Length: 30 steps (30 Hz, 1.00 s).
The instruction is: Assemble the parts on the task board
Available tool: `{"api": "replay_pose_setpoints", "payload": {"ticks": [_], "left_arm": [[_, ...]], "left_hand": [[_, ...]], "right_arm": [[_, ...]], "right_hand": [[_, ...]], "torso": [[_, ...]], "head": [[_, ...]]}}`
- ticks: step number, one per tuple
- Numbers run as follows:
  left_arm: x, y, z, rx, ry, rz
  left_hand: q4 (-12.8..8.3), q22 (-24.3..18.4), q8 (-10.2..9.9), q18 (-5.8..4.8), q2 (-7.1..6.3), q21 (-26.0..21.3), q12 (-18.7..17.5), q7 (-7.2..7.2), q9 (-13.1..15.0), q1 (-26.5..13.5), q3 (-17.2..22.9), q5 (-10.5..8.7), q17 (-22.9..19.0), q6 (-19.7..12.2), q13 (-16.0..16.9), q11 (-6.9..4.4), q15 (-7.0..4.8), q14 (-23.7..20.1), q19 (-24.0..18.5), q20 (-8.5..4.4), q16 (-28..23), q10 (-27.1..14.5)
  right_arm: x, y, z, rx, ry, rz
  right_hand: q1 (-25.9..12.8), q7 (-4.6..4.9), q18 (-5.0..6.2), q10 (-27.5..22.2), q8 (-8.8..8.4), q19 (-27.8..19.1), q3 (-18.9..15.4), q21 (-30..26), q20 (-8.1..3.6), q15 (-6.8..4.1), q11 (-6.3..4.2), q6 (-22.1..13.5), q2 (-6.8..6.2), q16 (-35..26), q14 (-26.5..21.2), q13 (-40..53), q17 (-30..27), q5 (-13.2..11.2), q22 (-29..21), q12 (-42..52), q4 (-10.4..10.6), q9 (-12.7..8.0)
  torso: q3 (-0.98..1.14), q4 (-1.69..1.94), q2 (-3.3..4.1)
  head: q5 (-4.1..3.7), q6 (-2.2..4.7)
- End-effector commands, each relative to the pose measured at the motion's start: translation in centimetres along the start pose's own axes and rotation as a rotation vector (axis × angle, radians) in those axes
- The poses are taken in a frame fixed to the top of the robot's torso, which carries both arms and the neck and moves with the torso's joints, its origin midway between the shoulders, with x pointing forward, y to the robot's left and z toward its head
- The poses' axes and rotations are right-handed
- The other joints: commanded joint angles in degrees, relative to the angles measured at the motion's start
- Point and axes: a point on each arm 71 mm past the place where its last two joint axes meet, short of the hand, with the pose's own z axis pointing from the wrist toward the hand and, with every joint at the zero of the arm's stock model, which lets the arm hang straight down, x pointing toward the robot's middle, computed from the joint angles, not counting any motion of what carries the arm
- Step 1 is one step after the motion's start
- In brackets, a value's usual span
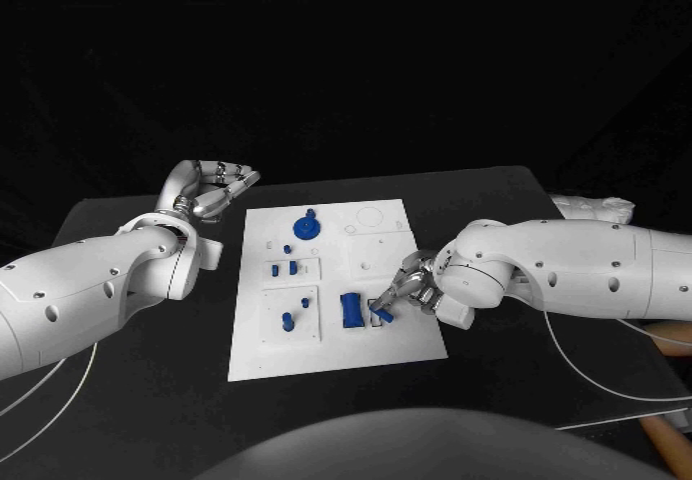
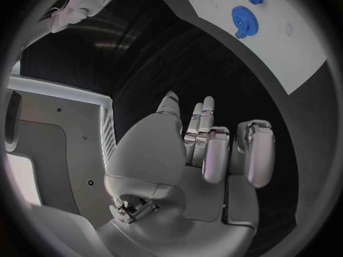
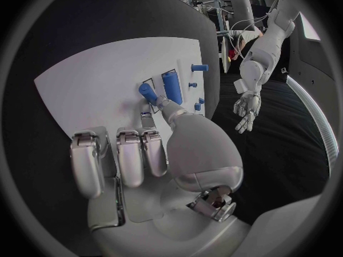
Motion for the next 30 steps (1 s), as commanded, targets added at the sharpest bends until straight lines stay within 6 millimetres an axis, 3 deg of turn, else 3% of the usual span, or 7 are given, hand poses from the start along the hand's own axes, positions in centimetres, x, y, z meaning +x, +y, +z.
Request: {"api": "replay_pose_setpoints", "payload": {"ticks": [1, 30], "left_arm": [[0.16, -0.15, 0.03, 0.008, 0.013, -0.003], [0.14, -0.12, 0.06, 0.008, 0.013, -0.003]], "left_hand": [[0.05, 14.02, 0.3, -0.49, 0.51, -0.35, 0.15, -0.14, 0.09, 0.18, -0.38, 0.38, 12.3, 0.42, 0.07, -0.26, 0.17, 4.82, 3.56, 0.25, -0.07, 0.23], [0.05, 14.02, 0.3, -0.49, 0.51, -0.35, 0.15, -0.14, 0.09, 0.18, -0.38, 0.38, 12.3, 0.42, 0.07, -0.26, 0.17, 4.82, 3.56, 0.25, -0.07, 0.23]], "right_arm": [[0.01, 0.0, 0.03, -0.001, -0.004, -0.001], [0.26, -0.1, -0.02, 0.017, 0.005, -0.009]], "right_hand": [[-0.76, -0.09, -0.38, 6.09, -0.19, 6.1, -0.03, 0.26, -0.4, -0.39, -0.29, 0.42, 0.05, 0.23, 5.97, 15.09, 15.1, -0.27, 15.07, 0.16, 0.27, -0.06], [-0.4, -0.53, -0.38, 6.09, 0.01, 6.1, -0.53, 0.26, -0.66, -0.69, -0.69, 1.61, -0.06, 0.23, 5.97, 15.09, 15.1, -0.75, 15.07, 0.16, 0.24, -0.05]], "torso": [[-0.02, 0.0, 0.01], [-0.01, 0.01, -0.03]], "head": [[-0.05, 0.0], [-0.12, 0.0]]}}
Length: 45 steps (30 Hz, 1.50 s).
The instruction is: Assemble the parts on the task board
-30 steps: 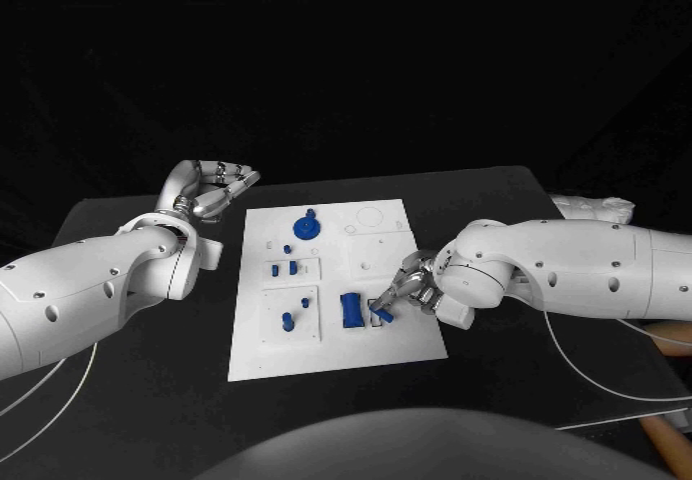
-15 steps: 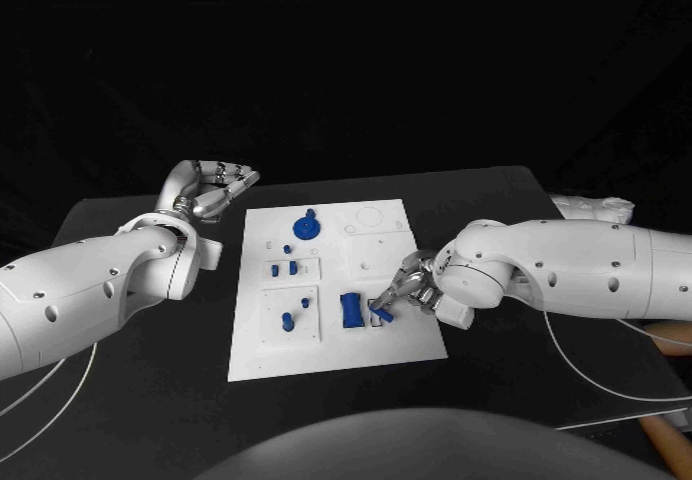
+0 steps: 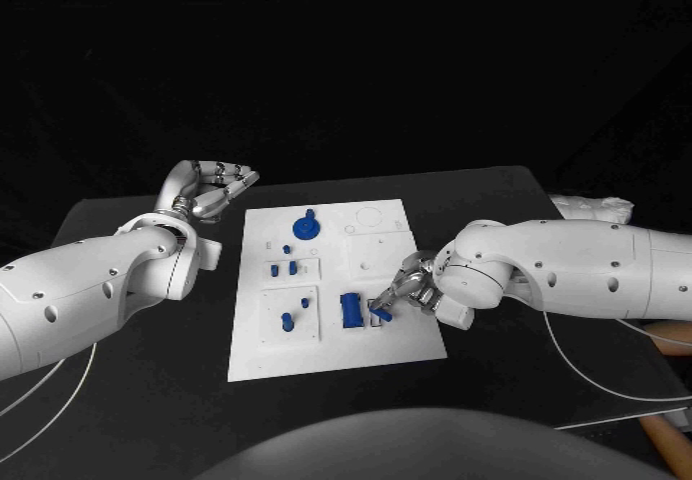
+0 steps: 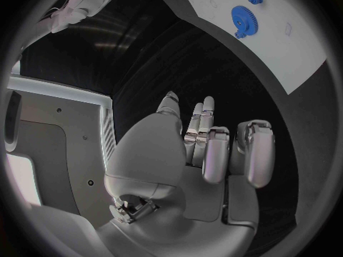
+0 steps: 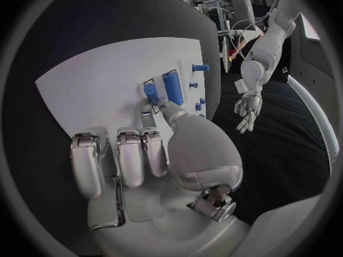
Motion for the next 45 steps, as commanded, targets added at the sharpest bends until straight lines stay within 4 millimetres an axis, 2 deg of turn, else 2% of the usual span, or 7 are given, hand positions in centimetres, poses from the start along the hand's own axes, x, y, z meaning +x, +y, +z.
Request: {"api": "replay_pose_setpoints", "payload": {"ticks": [1, 22, 29, 33, 36, 40, 45], "left_arm": [[0.2, -0.2, 0.0, 0.009, 0.014, -0.003], [0.2, -0.1, 0.0, 0.008, 0.015, -0.004], [0.2, -0.1, 0.0, 0.008, 0.017, -0.004], [0.2, -0.1, 0.0, 0.007, 0.017, -0.004], [0.1, -0.1, 0.0, 0.007, 0.016, -0.004], [0.1, -0.1, 0.1, 0.006, 0.015, -0.003], [0.0, 0.0, 0.1, 0.006, 0.014, -0.002]], "left_hand": [[0.04, 14.02, 0.3, -0.49, 0.51, -0.36, 0.14, -0.15, 0.09, 0.18, -0.39, 0.38, 12.31, 0.42, 0.08, -0.26, 0.17, 4.82, 3.56, 0.25, -0.07, 0.23], [0.05, 14.02, 0.29, -0.49, 0.71, -0.36, 0.12, -0.15, 0.09, 0.38, -0.51, 0.42, 12.26, 0.42, 0.07, -0.27, 0.16, 4.79, 3.55, 0.24, -0.1, 0.23], [0.05, 14.02, 0.29, -0.49, 0.71, -0.36, 0.12, -0.15, 0.09, 0.38, -0.51, 0.42, 12.26, 0.42, 0.07, -0.27, 0.16, 4.79, 3.55, 0.24, -0.1, 0.23], [0.05, 14.02, 0.29, -0.49, 0.71, -0.36, 0.12, -0.15, 0.09, 0.38, -0.51, 0.42, 12.26, 0.42, 0.07, -0.27, 0.16, 4.79, 3.55, 0.24, -0.1, 0.23], [0.05, 14.02, 0.29, -0.49, 0.71, -0.36, 0.12, -0.15, 0.09, 0.38, -0.51, 0.42, 12.26, 0.42, 0.07, -0.27, 0.16, 4.79, 3.55, 0.24, -0.1, 0.23], [0.05, 14.02, 0.29, -0.49, 0.71, -0.36, 0.12, -0.15, 0.09, 0.38, -0.51, 0.42, 12.26, 0.42, 0.07, -0.27, 0.16, 4.79, 3.55, 0.24, -0.1, 0.23], [0.05, 14.02, 0.29, -0.49, 0.71, -0.36, 0.12, -0.15, 0.09, 0.38, -0.51, 0.42, 12.26, 0.42, 0.07, -0.27, 0.16, 4.79, 3.55, 0.24, -0.1, 0.23]], "right_arm": [[0.2, -0.1, 0.0, 0.008, 0.006, -0.01], [0.2, -0.3, 0.0, 0.017, 0.004, -0.021], [0.0, -0.6, -0.3, 0.016, -0.009, -0.052], [0.2, -0.9, -0.5, 0.019, 0.005, -0.068], [0.5, -1.2, -0.8, 0.023, 0.02, -0.091], [0.7, -1.5, -1.0, 0.027, 0.038, -0.119], [1.1, -1.9, -1.2, 0.033, 0.067, -0.145]], "right_hand": [[-0.54, -0.08, -0.38, 6.02, -0.07, 5.88, -0.77, 0.26, -0.47, -0.27, -0.33, 0.33, -0.44, 0.23, 5.97, 15.1, 15.06, -0.71, 15.09, 0.16, 0.45, 0.0], [-2.98, 0.51, -0.38, 6.02, -0.76, 5.88, -2.97, 0.26, -0.3, 0.07, 0.14, -0.87, -1.66, 0.23, 5.97, 15.1, 15.06, -2.79, 15.09, 0.16, 1.99, -0.52], [-3.24, -0.45, -0.38, 6.02, 1.52, 5.88, -4.53, 0.26, -0.52, -0.4, -0.63, 1.39, -2.12, 0.23, 5.97, 15.1, 15.06, -4.65, 15.09, 0.16, 2.05, 1.58], [-3.72, -1.44, -0.38, 6.02, 7.58, 5.88, -7.67, 0.26, -1.5, -1.35, -1.61, -0.94, -2.23, 0.23, 5.97, 15.1, 15.06, -6.2, 15.09, 0.16, 2.28, 10.21], [-3.94, -2.17, -0.38, 6.02, 16.38, 5.88, -10.85, 0.26, -2.06, -1.72, -2.36, -6.26, -1.41, 0.23, 5.97, 15.1, 15.06, -6.46, 15.09, 0.16, 3.05, 23.59], [-4.76, -2.36, -0.38, 6.02, 18.71, 5.88, -12.14, 0.26, -2.18, -2.03, -2.41, -7.14, -1.28, 0.23, 5.97, 15.1, 15.06, -6.7, 15.09, 0.16, 3.93, 27.19], [-4.93, -2.53, -0.38, 6.02, 19.63, 5.88, -12.9, 0.26, -2.32, -2.19, -2.56, -7.74, -1.24, 0.23, 5.97, 15.1, 15.06, -6.84, 15.09, 0.16, 4.34, 28.96]], "torso": [[0.0, 0.01, -0.01], [0.01, -0.01, 0.05], [-0.01, 0.0, 0.04], [0.01, -0.05, 0.04], [0.01, -0.03, 0.01], [0.02, -0.02, 0.0], [0.03, -0.03, -0.01]], "head": [[0.0, 0.0], [-0.03, 0.0], [-0.04, 0.0], [0.09, 0.0], [0.05, 0.0], [0.04, 0.0], [0.03, 0.0]]}}
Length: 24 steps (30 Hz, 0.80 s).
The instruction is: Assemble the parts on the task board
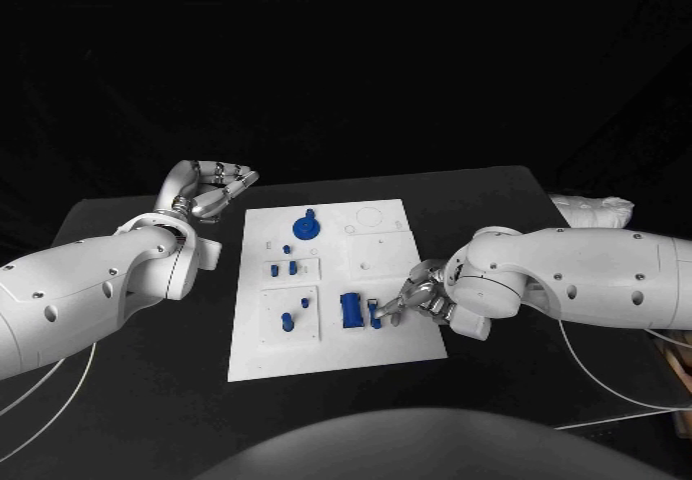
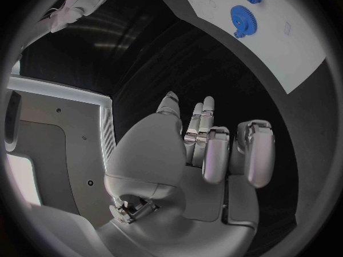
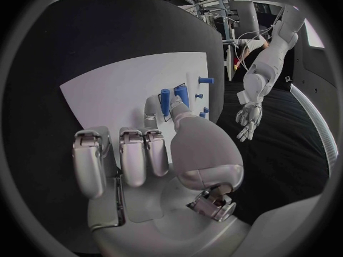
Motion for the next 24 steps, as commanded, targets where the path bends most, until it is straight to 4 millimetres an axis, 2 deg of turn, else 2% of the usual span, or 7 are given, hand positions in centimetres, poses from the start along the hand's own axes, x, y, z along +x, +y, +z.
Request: {"api": "replay_pose_setpoints", "payload": {"ticks": [1, 11, 24], "left_arm": [[0.12, -0.12, 0.04, 0.008, 0.014, -0.003], [0.11, -0.1, 0.05, 0.008, 0.013, -0.003], [0.11, -0.1, 0.07, 0.008, 0.013, -0.002]], "left_hand": [[-0.12, 14.02, 0.29, -0.48, 0.33, -0.36, 0.12, -0.15, 0.09, -0.01, -0.34, 0.19, 12.26, 0.42, 0.06, -0.27, 0.16, 4.79, 3.55, 0.24, -0.1, 0.23], [-0.12, 14.01, 0.28, -0.48, 0.39, -0.38, 0.11, -0.16, 0.09, 0.06, -0.4, 0.2, 12.28, 0.42, 0.06, -0.27, 0.16, 4.8, 3.53, 0.24, -0.08, 0.23], [-0.12, 14.01, 0.28, -0.48, 0.39, -0.38, 0.11, -0.16, 0.09, 0.06, -0.4, 0.2, 12.28, 0.42, 0.06, -0.27, 0.16, 4.8, 3.53, 0.24, -0.08, 0.23]], "right_arm": [[0.54, -0.27, -0.11, 0.012, 0.047, -0.075], [1.17, -0.48, -0.21, 0.02, 0.089, -0.11], [1.24, -0.26, 0.03, 0.022, 0.093, -0.116]], "right_hand": [[-0.54, 0.08, -0.38, 5.92, 0.48, 5.99, -0.57, 0.26, -0.57, -0.44, -0.42, -0.51, -0.03, 0.23, 6.05, 15.07, 15.08, -0.22, 15.06, 0.16, 0.09, 0.75], [0.01, -0.22, -0.38, 5.92, 1.29, 5.99, -0.86, 0.26, -0.72, -0.61, -0.65, -0.4, 0.2, 0.23, 6.05, 15.07, 15.08, -0.19, 15.06, 0.16, 0.0, 2.12], [0.13, -0.31, -0.38, 5.92, 1.51, 5.99, -0.91, 0.26, -0.77, -0.67, -0.73, -0.28, 0.35, 0.23, 6.05, 15.07, 15.08, -0.19, 15.06, 0.16, 0.01, 2.46]], "torso": [[-0.02, 0.0, -0.02], [-0.04, 0.01, 0.04], [-0.05, 0.04, -0.01]], "head": [[0.0, 0.0], [-0.11, 0.0], [-0.2, 0.0]]}}
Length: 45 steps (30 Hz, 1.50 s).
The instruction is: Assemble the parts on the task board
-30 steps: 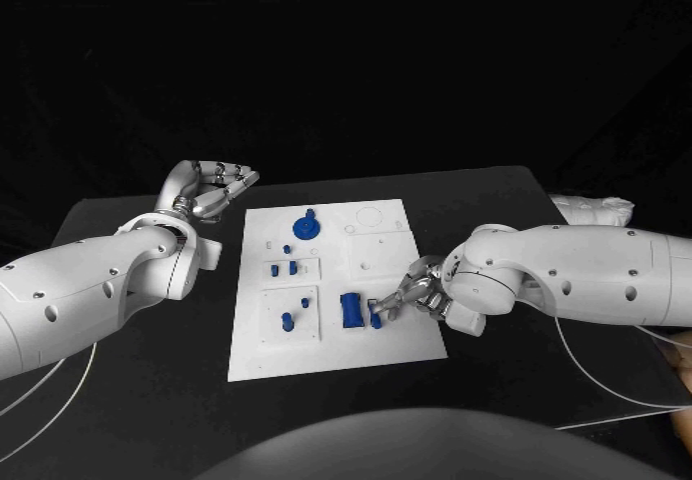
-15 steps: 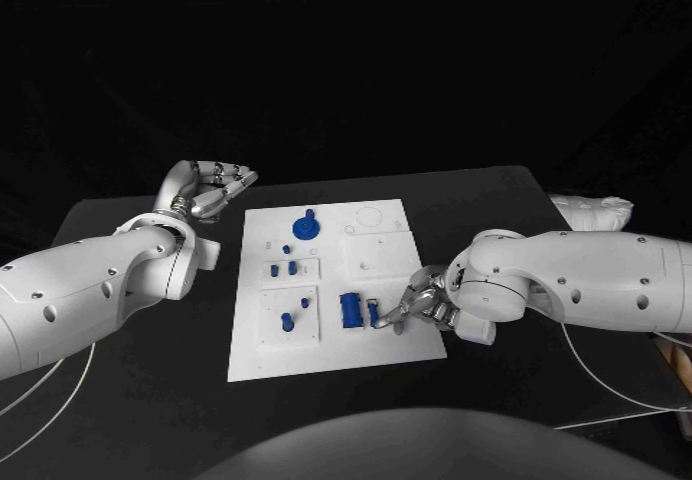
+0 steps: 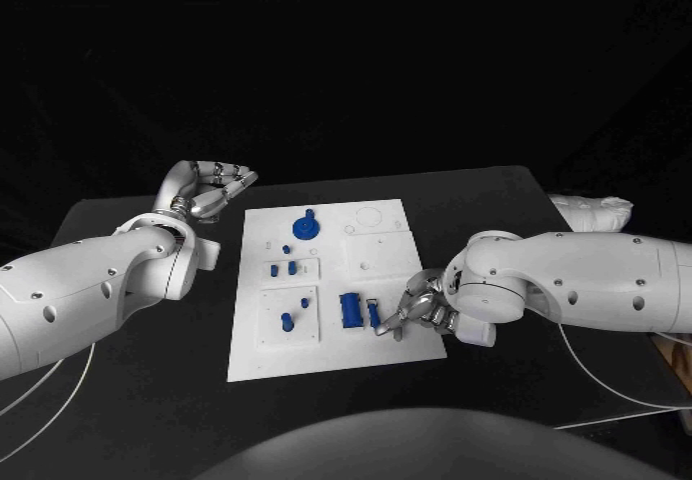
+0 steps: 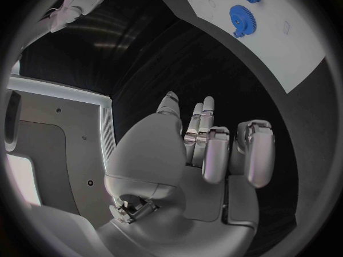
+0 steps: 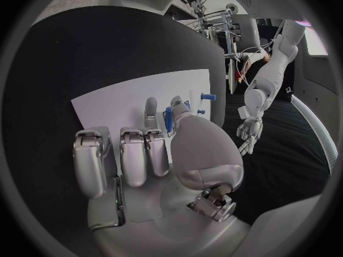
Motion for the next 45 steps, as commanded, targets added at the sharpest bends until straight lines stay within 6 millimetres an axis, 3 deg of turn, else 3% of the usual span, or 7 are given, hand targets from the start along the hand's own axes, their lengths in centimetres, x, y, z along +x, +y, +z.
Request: {"api": "replay_pose_setpoints", "payload": {"ticks": [1, 32, 45], "left_arm": [[0.17, -0.14, 0.03, 0.009, 0.014, -0.003], [0.23, -0.17, 0.05, 0.01, 0.016, -0.004], [0.34, -0.22, 0.06, 0.011, 0.019, -0.006]], "left_hand": [[0.04, 14.01, 0.28, -0.47, 0.39, -0.38, 0.11, -0.16, 0.09, 0.07, -0.24, 0.2, 12.25, 0.42, 0.06, -0.27, 0.16, 4.8, 3.53, 0.24, -0.08, 0.23], [0.04, 14.01, 0.28, -0.47, 0.39, -0.38, 0.11, -0.16, 0.09, 0.07, -0.24, 0.2, 12.25, 0.42, 0.06, -0.27, 0.16, 4.8, 3.53, 0.24, -0.08, 0.23], [0.04, 14.01, 0.28, -0.47, 0.39, -0.38, 0.11, -0.16, 0.09, 0.07, -0.24, 0.2, 12.25, 0.42, 0.06, -0.27, 0.16, 4.8, 3.53, 0.24, -0.08, 0.23]], "right_arm": [[0.08, -0.05, 0.11, 0.01, 0.012, -0.024], [-0.25, 0.23, 0.56, 0.017, -0.001, -0.02], [-0.35, 0.52, 0.78, 0.016, -0.013, -0.013]], "right_hand": [[0.12, -0.27, -0.38, 5.9, 0.25, 5.99, -0.24, 0.26, -0.38, -0.29, -0.34, 0.09, 0.38, 0.23, 6.06, 15.09, 15.09, -0.18, 15.07, 0.16, -0.02, 0.14], [0.53, -0.43, -0.38, 5.9, 0.45, 5.99, -0.07, 0.26, -0.51, -0.43, -0.5, -0.04, 1.22, 0.23, 6.06, 15.09, 15.09, -0.08, 15.07, 0.16, 0.0, 0.86], [1.1, -0.63, -0.38, 5.9, 0.61, 5.99, 0.31, 0.26, -0.64, -0.57, -0.67, 0.0, 2.32, 0.23, 6.06, 15.09, 15.09, -0.06, 15.07, 0.16, -0.05, 1.49]], "torso": [[0.0, 0.0, 0.0], [0.03, -0.01, 0.03], [0.04, 0.0, 0.04]], "head": [[-0.13, 0.0], [-0.1, 0.0], [-0.02, 0.0]]}}
